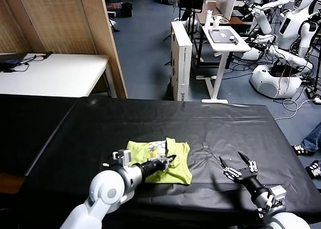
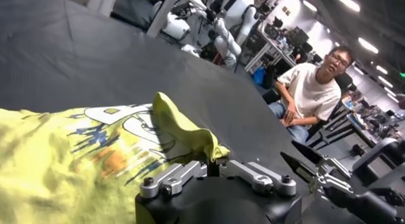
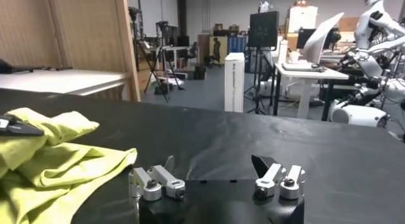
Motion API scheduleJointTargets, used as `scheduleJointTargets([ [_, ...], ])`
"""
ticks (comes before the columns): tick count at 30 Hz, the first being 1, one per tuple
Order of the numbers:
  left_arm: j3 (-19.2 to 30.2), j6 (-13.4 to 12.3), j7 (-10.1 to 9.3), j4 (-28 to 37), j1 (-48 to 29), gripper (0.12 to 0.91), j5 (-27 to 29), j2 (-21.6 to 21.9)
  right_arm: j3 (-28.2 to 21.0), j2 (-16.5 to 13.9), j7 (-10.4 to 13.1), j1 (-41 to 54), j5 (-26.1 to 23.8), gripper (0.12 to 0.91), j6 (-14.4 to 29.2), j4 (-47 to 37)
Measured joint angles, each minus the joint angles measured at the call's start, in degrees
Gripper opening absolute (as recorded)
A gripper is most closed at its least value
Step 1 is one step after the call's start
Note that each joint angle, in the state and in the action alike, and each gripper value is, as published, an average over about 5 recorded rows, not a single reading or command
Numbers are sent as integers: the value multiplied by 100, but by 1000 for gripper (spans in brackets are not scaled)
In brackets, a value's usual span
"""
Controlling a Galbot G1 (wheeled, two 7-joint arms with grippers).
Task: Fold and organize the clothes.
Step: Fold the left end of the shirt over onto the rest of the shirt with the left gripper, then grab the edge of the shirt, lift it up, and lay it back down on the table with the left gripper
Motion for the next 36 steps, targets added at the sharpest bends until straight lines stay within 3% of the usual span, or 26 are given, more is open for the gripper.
scheduleJointTargets([
  [3,-6,0,7,20,17,220,84,-26,-38,-15,2,5,-6,907,-2,0],
  [5,-18,0,7,9,33,294,92,-57,-81,-57,3,-6,-8,907,-2,4],
  [13,-49,0,-125,-133,75,786,-24,-177,-389,-449,12,-25,-11,907,-35,133],
  [16,-127,0,-146,-173,74,885,-45,-161,-577,-627,3,-8,-14,907,-74,235],
  [23,-512,0,-94,-250,142,907,194,50,-1125,-1064,-42,144,33,907,-193,487],
  [29,-936,-64,224,-288,371,907,767,307,-1630,-1141,-15,477,-29,907,-314,468],
  [32,-1138,-368,479,-261,540,907,1154,368,-1735,-1140,-49,601,-63,907,-300,435],
  [36,-1404,-1022,714,-197,821,907,1562,356,-1735,-1108,-66,647,-45,907,-263,416],
])
